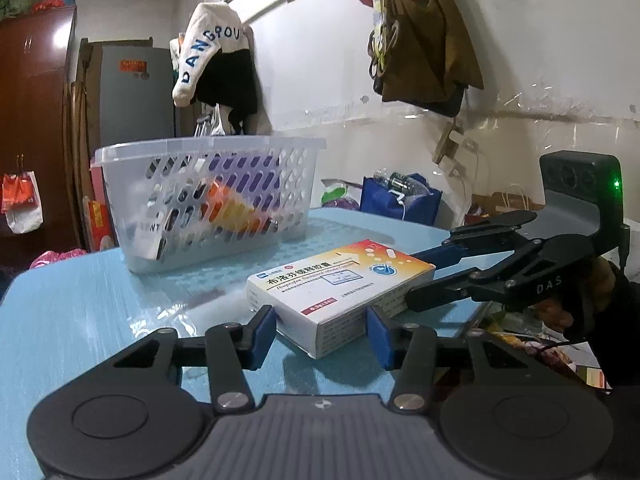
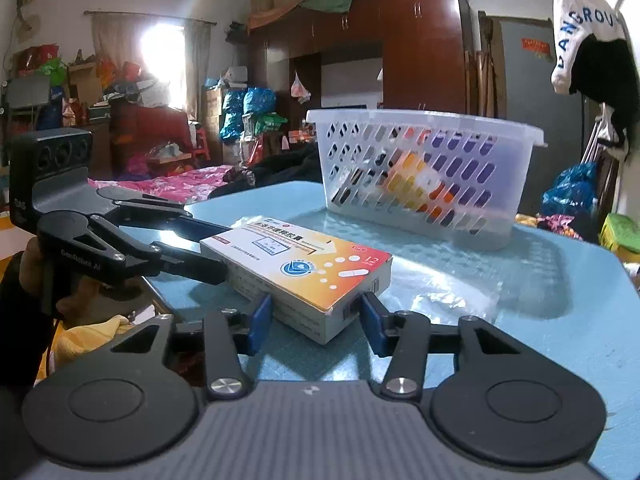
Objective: Organize objects
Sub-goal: 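Grasp the white medicine box with both grippers from opposite ends, then lift the medicine box with both grippers and carry it over the basket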
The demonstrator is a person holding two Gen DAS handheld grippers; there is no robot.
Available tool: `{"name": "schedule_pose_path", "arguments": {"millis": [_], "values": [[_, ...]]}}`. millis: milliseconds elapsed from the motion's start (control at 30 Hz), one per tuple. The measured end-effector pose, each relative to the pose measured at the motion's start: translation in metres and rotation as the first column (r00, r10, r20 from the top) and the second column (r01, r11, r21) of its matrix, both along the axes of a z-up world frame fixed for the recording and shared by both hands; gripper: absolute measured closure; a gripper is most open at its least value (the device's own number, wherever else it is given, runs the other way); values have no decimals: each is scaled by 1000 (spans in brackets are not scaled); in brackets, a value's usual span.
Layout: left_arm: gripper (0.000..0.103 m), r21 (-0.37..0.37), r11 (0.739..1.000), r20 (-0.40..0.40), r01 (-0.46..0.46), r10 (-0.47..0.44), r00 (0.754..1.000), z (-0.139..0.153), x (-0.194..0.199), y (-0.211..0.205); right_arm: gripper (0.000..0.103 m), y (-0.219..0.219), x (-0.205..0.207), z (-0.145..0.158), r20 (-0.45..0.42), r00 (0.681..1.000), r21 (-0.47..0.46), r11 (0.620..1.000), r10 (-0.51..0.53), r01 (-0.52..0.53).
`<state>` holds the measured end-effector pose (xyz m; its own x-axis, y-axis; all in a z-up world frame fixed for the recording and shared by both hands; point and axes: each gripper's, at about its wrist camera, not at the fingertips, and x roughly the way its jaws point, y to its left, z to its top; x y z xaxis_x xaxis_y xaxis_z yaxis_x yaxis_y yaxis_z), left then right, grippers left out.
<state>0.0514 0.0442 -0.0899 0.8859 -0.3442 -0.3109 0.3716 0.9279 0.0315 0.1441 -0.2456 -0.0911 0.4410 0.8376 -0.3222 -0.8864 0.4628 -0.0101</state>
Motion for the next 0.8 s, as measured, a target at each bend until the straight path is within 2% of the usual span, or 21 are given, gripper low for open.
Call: {"name": "schedule_pose_path", "arguments": {"millis": [367, 800], "values": [[51, 15, 1000, 105, -16, 15, 994, 16, -14, -12, 57, -10, -5, 18, 40, 999, 48, 999, -13, 11], [51, 25, 1000, 234, -19, 13, 972, 53, -26, -18, 57, -8, -13, 56, 173, 984, 95, 995, -46, 30]]}}
